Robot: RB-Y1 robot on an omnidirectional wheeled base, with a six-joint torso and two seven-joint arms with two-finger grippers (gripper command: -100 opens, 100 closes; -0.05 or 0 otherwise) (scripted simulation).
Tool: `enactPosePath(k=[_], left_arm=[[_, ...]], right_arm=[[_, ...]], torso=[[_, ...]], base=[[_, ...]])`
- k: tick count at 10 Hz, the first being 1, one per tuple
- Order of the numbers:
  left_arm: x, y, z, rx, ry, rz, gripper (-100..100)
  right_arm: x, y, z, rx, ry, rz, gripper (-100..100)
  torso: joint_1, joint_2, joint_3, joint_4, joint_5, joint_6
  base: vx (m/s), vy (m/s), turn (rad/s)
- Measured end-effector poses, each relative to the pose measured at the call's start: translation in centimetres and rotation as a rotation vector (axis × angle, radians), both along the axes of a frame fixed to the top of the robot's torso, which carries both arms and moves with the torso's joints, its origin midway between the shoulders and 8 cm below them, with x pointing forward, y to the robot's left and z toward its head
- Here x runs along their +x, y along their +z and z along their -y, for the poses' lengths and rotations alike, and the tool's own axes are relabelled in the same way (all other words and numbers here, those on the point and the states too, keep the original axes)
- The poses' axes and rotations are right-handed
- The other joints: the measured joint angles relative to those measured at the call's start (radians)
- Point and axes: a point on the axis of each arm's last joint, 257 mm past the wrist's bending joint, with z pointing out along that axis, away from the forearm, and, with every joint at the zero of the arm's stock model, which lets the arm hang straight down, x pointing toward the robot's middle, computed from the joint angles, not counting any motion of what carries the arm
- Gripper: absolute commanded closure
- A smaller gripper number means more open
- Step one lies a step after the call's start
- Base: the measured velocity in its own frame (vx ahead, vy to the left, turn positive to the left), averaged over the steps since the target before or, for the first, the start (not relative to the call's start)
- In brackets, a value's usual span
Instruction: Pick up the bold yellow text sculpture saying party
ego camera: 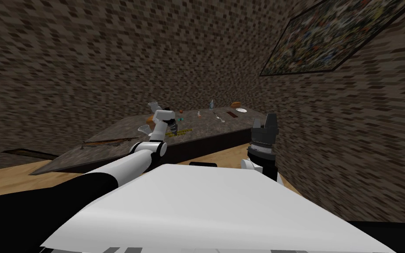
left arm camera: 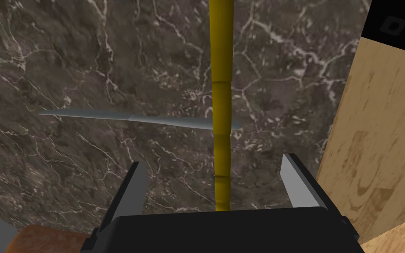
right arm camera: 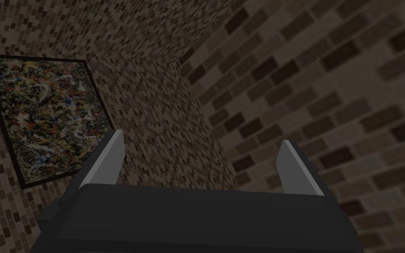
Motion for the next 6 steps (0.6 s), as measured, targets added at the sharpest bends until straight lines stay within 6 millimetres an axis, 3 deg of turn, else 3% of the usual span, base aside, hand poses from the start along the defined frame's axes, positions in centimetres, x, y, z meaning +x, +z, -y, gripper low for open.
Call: enactPosePath(k=[2,3,4,6], left_arm=[[-1.0,-0.3,0.5,-0.015,0.004,-0.050,-100],[-1.1,-0.4,0.5,-0.016,0.004,-0.054,0],[-1.1,-0.4,0.5,-0.016,0.004,-0.054,-100],[-1.1,-1.4,0.4,-0.016,0.004,-0.056,-100]], right_arm=[[0.0,0.0,0.0,0.000,0.000,0.000,0],[0.0,0.0,0.0,0.000,0.000,0.000,0],[0.0,0.0,0.0,0.000,0.000,0.000,0],[0.0,0.0,0.0,0.000,0.000,0.000,0]], torso=[[0.000,0.000,0.000,0.000,0.000,0.000],[0.001,0.001,0.001,0.000,0.000,0.000],[0.001,0.002,0.001,0.000,0.000,0.000],[0.001,0.002,0.001,0.000,0.000,0.000]], base=[[0.019,-0.003,-0.031],[0.000,0.000,0.000],[0.005,0.001,0.000],[0.007,0.003,0.001]])
